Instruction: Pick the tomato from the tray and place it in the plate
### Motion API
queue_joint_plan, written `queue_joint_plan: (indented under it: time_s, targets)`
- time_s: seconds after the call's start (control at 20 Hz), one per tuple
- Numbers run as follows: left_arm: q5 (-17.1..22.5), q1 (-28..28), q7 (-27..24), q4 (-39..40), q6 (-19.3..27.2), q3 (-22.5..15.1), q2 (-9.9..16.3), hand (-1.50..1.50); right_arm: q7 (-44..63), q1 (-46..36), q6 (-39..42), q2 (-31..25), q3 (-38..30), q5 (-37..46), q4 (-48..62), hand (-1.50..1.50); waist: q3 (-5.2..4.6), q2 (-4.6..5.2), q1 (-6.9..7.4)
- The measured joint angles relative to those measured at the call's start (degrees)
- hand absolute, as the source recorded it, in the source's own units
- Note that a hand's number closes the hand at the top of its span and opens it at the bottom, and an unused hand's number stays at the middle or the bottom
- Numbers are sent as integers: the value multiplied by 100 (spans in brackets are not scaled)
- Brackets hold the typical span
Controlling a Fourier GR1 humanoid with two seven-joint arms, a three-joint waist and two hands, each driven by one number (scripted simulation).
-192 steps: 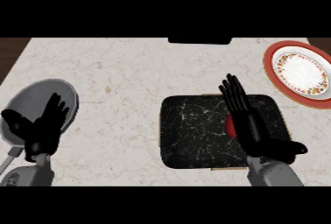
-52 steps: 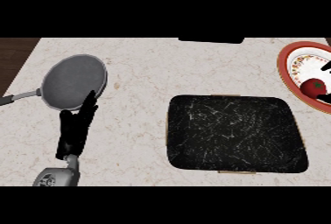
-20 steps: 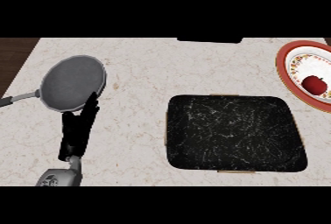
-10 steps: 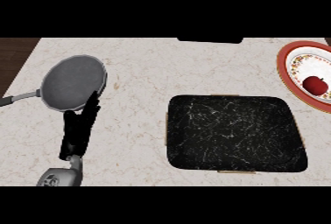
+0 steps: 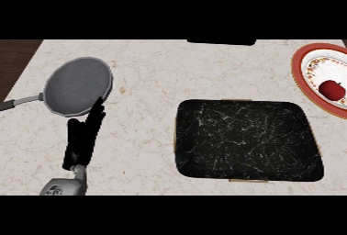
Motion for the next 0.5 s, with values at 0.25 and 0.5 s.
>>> queue_joint_plan:
  time_s: [0.25, 0.5]
  targets:
    - [20, 71, -69, 31, -32, 13, 5, 0, -17, 129, -10, -101, -9, 7, 22, -150, 2, 2, -8]
    - [10, -24, -37, 22, -3, 16, -24, 0, 51, 184, -64, -257, -80, -39, 36, -150, 10, 12, -15]
